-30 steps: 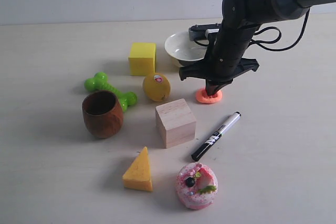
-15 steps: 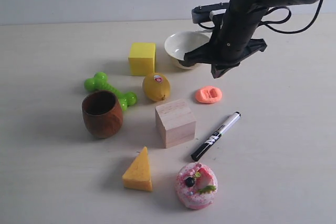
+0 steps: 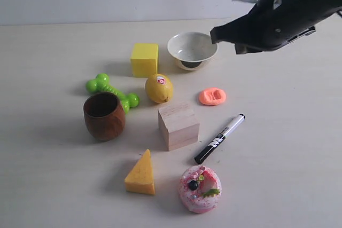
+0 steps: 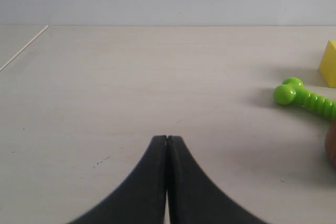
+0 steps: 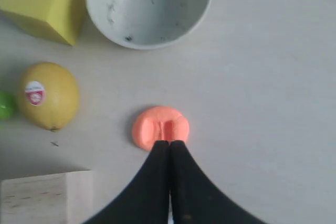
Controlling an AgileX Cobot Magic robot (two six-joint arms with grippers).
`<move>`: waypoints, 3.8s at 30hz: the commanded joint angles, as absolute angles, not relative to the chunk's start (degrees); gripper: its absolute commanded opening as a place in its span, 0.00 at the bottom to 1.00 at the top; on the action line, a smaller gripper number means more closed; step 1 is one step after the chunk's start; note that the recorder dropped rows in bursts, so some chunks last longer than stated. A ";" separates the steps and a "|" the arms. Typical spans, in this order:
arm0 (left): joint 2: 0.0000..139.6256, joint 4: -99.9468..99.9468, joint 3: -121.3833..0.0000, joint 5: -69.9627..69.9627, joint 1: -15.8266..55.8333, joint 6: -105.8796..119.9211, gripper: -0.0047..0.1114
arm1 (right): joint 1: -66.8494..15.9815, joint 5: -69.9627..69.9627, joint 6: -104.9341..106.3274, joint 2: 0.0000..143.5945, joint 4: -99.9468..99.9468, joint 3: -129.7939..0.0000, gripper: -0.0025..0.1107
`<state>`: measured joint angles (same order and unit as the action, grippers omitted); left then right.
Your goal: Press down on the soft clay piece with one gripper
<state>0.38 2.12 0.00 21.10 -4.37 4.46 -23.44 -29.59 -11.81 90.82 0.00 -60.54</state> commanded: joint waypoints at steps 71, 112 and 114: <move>0.00 2.24 0.00 20.64 -4.06 4.36 0.04 | 3.15 -15.50 -11.57 1.33 7.55 -0.71 0.02; 0.00 2.24 0.00 20.64 -4.06 4.36 0.04 | 5.33 -19.30 0.00 0.00 -1.47 0.00 0.02; 0.00 2.24 0.00 20.64 -4.06 4.36 0.04 | 5.33 -19.30 0.00 0.00 -1.47 0.00 0.02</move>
